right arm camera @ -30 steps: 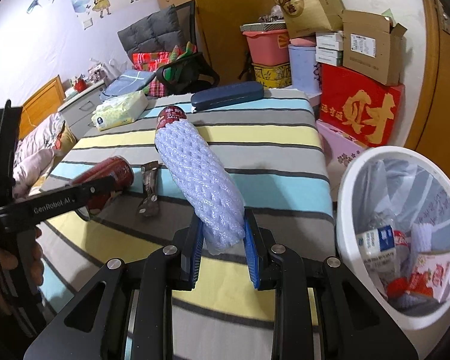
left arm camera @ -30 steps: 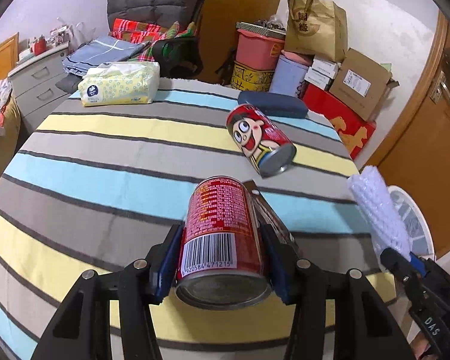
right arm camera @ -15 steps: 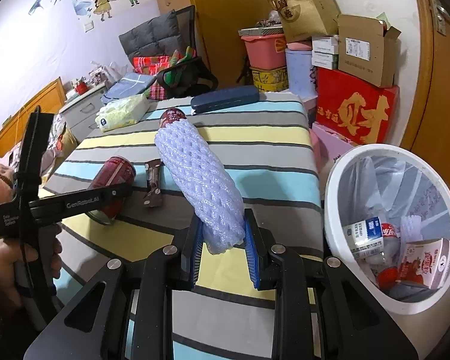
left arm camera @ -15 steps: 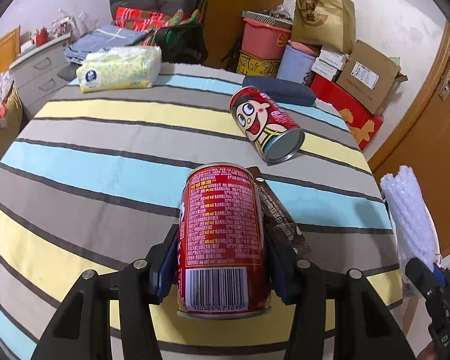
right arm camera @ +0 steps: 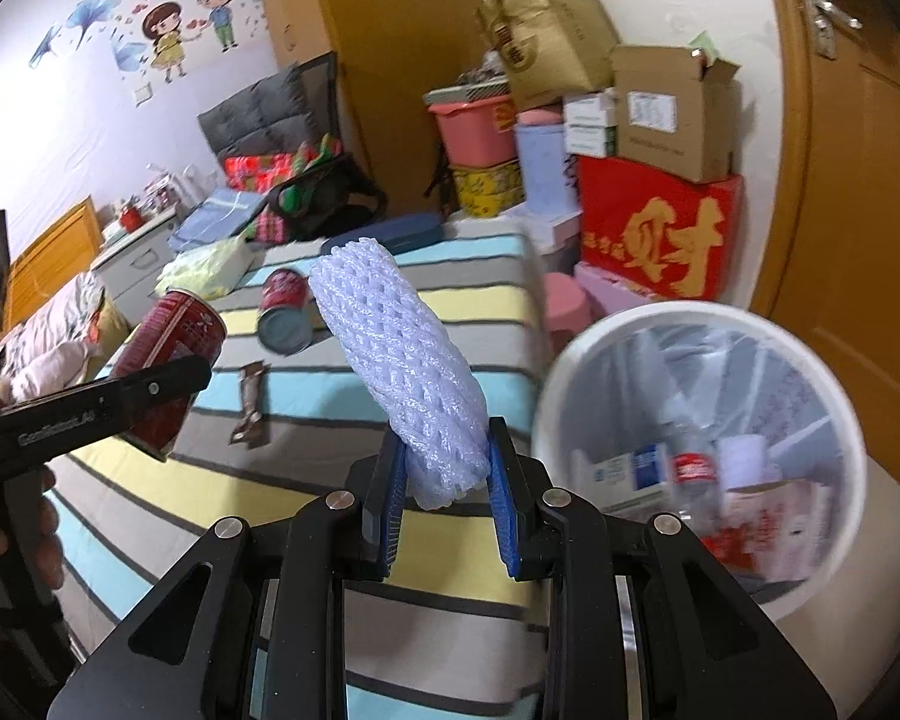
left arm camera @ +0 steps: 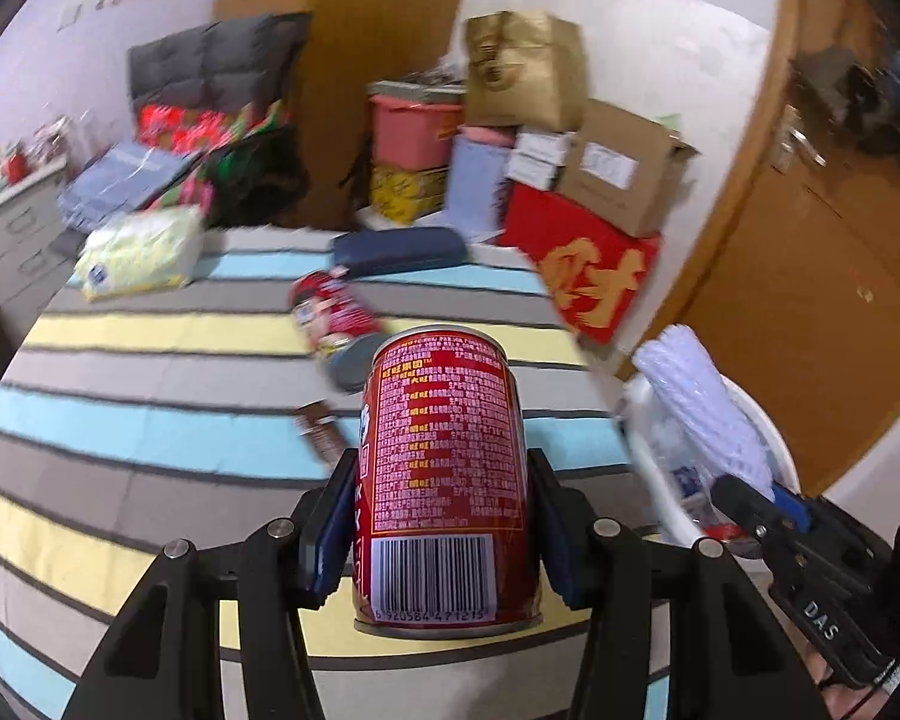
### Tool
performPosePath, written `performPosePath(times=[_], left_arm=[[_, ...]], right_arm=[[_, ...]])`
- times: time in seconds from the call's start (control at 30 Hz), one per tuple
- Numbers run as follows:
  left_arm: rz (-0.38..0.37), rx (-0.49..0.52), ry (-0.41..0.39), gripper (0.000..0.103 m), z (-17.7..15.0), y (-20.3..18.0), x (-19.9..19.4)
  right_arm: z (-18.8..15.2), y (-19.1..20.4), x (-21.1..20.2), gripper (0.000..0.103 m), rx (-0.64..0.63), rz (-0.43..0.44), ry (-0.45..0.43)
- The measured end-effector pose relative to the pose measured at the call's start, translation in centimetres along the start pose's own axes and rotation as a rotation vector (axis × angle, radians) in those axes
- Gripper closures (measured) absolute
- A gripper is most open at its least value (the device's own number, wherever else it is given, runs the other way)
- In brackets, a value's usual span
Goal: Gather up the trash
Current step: 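Carry the red can and foam sleeve with both grippers over the white bin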
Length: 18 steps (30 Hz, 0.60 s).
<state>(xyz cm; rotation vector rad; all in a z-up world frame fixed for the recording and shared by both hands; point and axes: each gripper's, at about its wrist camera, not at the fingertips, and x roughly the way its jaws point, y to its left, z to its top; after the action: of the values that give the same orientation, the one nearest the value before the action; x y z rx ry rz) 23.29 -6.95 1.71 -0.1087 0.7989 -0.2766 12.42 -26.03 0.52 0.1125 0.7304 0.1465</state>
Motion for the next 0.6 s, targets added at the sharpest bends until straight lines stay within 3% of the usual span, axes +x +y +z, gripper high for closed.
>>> performPosePath(times=[0.33, 0.6], left_arm=[[-0.117, 0.112, 0.006, 0.05, 0.4, -8.6, 1.0], [-0.19, 0.177, 0.042, 0.05, -0.1, -14.4, 3.0]], right_arm=[[0.8, -4.6, -2.8, 0.077, 0.035, -0.122, -0.057], [0.6, -8.4, -3.8, 0.077, 0.071, -0.212, -0.051]])
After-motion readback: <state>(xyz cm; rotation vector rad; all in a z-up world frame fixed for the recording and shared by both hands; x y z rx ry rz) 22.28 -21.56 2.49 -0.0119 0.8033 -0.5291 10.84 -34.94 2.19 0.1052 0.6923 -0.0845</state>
